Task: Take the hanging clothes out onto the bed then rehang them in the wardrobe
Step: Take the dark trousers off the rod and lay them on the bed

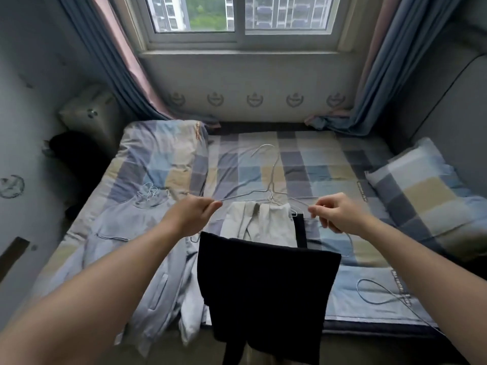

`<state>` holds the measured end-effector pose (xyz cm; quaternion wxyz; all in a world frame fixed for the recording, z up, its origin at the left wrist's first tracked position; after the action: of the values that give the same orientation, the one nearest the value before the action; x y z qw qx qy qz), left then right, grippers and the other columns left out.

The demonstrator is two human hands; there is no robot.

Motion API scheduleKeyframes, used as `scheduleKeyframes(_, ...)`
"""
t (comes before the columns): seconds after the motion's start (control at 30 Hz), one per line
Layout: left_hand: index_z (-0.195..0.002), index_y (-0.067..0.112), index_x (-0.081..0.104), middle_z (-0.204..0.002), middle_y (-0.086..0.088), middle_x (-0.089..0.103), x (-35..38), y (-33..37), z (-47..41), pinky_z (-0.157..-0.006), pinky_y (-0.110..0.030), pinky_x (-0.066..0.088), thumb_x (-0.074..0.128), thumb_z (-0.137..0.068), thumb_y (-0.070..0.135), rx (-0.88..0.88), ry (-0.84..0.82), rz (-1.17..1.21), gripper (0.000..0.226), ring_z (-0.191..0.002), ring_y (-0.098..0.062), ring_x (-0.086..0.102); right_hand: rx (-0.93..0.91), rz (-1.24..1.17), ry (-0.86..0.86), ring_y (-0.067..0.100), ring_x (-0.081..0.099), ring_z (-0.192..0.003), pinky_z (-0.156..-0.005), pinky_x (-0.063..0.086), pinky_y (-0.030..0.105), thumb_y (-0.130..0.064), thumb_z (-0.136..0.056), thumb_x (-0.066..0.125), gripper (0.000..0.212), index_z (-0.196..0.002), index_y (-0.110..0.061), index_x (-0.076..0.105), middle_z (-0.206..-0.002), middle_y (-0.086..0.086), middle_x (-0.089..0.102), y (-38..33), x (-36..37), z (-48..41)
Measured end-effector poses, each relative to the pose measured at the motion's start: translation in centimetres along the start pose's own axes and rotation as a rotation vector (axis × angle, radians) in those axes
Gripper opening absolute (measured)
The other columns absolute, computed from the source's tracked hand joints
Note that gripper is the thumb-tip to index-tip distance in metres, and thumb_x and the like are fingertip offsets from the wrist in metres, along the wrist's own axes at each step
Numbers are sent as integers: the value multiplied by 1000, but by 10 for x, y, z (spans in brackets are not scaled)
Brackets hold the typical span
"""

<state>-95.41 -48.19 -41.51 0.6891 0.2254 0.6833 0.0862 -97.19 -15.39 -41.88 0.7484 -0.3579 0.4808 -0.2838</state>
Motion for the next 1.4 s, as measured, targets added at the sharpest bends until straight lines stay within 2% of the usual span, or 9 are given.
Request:
scheduleKeyframes(0.23,-62,23,40,-61,6,47,71,-30,-74,-60,-37,35,43,-101,51,-167,-107,2,48,-66,-23,49,132,41,-108,22,56,-54,-50,45,28,-18,-95,62,23,-82,-1,68,-67,11,64,56,-14,-91)
scheduleKeyframes(0.33,-65,31,36,-71,5,44,86,-40,-105,-65,-36,34,44,-100,51,-242,-74,21,41,-74,-22,46,108,88,-86,22,61,-60,-54,47,23,-16,-94,63,22,-72,-13,67,-68,9,66,69,-23,-134)
scheduleKeyframes(0.43,-75,30,41,-81,1,48,104,-56,-137,-69,-36,38,47,-100,48,-333,-71,54,31,-80,-25,50,115,168,-60,28,65,-73,-71,52,37,-17,-91,66,18,-74,-20,68,-75,9,70,90,-25,-178)
scheduleKeyframes(0.6,-91,22,57,-96,-3,63,147,-89,-189,-80,-40,39,44,-99,52,-396,-92,-107,34,-105,-30,53,203,281,-25,26,65,-88,-84,51,38,-22,-89,68,16,-75,-30,70,-85,4,73,140,-10,-245)
scheduleKeyframes(0.7,-102,28,63,-109,-1,69,184,-115,-225,-89,-43,31,40,-99,58,-420,-154,-265,38,-115,-30,46,274,351,-6,26,65,-94,-87,51,38,-25,-89,68,9,-87,-25,77,-92,3,75,176,3,-285)
scheduleKeyframes(0.9,-112,21,62,-120,-5,65,272,-172,-294,-88,-42,37,43,-100,53,-433,-194,-163,39,-115,-30,53,367,426,32,30,63,-101,-87,51,35,-18,-91,60,16,-96,-20,75,-99,8,74,244,27,-369)
scheduleKeyframes(1.03,-127,15,54,-134,-12,54,318,-206,-330,-99,-44,40,49,-101,42,-471,-152,65,39,-123,-33,49,386,285,124,28,59,-115,-101,44,35,-8,-91,56,31,-120,-12,65,-120,11,66,273,39,-419)
scheduleKeyframes(1.13,-152,23,32,-162,-11,23,349,-216,-342,-115,-45,29,52,-100,41,-439,-228,185,59,-143,-31,32,371,181,68,25,37,-140,-117,28,38,-14,-93,59,61,-149,-14,35,-152,10,39,280,59,-434)
scheduleKeyframes(1.4,-156,35,19,-166,0,10,355,-195,-288,-119,-49,22,48,-99,48,-400,-312,226,65,-152,-22,13,365,126,21,12,20,-147,-120,16,30,-28,-98,53,64,-155,-20,24,-160,-3,24,257,99,-379)
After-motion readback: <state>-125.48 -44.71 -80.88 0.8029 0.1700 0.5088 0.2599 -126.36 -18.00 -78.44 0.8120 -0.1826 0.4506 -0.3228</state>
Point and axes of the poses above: each hand's wrist, its own z-axis away from the middle knuckle, its own x-axis out of the palm, y = z × x, the point moved 9 cm from there along -z, towards the middle knuckle
